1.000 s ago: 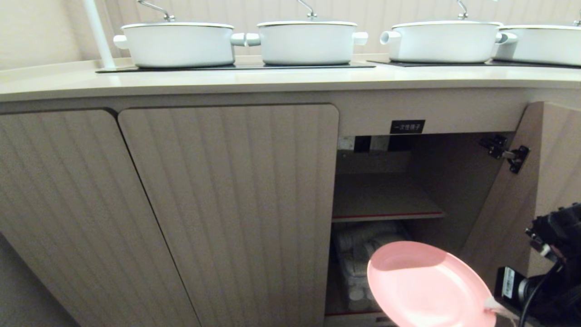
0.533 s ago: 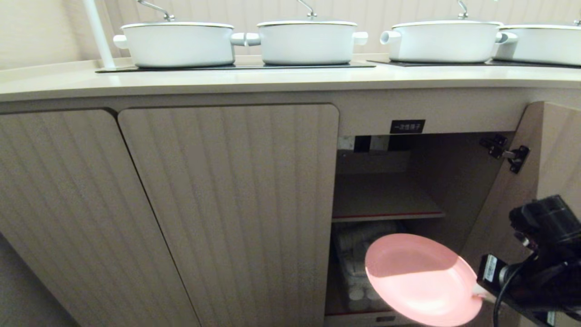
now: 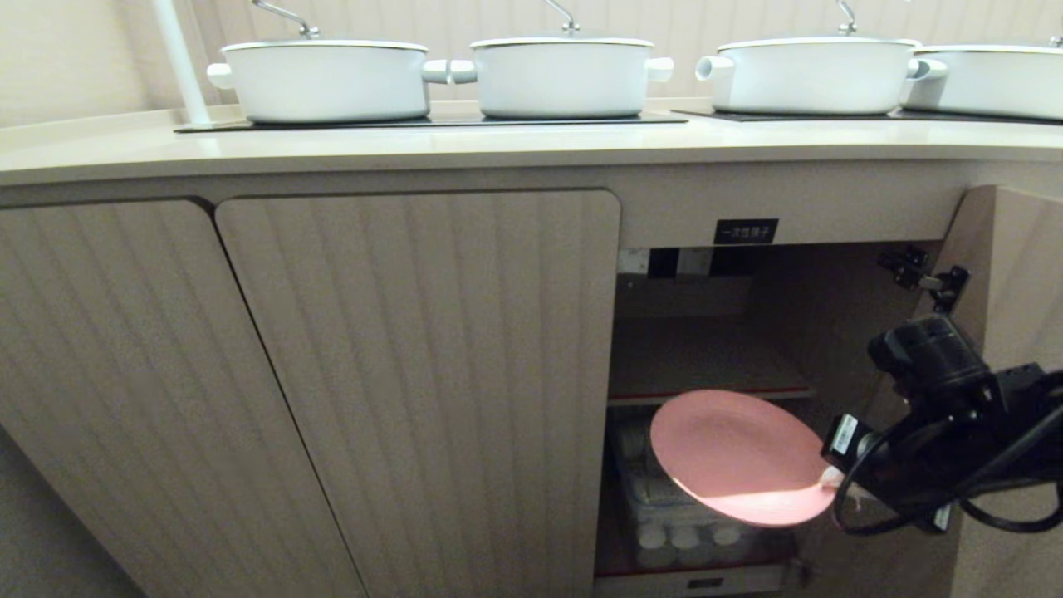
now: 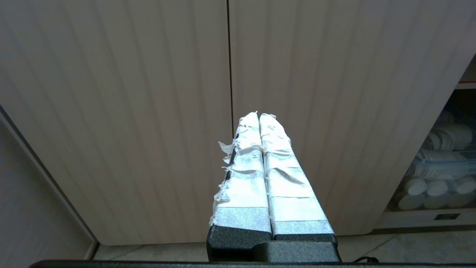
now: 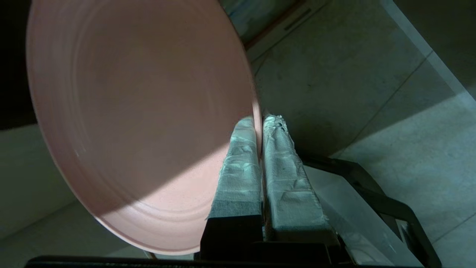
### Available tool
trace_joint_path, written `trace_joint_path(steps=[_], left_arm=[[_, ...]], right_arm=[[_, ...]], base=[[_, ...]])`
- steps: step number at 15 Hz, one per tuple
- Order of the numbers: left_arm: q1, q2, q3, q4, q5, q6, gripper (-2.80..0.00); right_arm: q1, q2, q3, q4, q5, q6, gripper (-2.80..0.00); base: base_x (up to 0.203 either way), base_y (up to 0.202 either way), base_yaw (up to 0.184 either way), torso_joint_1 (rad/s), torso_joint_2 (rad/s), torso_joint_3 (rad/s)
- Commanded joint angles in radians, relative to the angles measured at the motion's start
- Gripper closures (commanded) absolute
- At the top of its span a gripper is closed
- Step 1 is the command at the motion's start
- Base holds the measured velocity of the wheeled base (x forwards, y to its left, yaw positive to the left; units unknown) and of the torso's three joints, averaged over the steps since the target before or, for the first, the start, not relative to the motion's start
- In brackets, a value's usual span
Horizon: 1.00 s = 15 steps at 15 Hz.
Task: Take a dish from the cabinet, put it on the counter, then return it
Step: Put it back into the cabinet
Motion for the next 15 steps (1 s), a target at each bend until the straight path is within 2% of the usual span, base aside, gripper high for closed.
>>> trace_joint_path(steps=[1,11,15], left_arm=[[-0.001,0.000,0.000,0.000,0.001,0.001,0.00],[0.000,0.000,0.000,0.000,0.001,-0.001,0.00],[-0.001,0.000,0.000,0.000,0.001,0.001,0.00]], right_arm=[[-0.004,0.060,-0.047,0.001,0.000,0.004,0.00],[-0.031,0.243,-0.232,-0.005,-0.004,0.057,0.00],[-0.031,0.326,-0.331,0.001,-0.047,0.073,0.00]], base=[[0.000,0.000,0.000,0.000,0.00,0.000],[0.000,0.000,0.000,0.000,0.00,0.000],[0.000,0.000,0.000,0.000,0.00,0.000]])
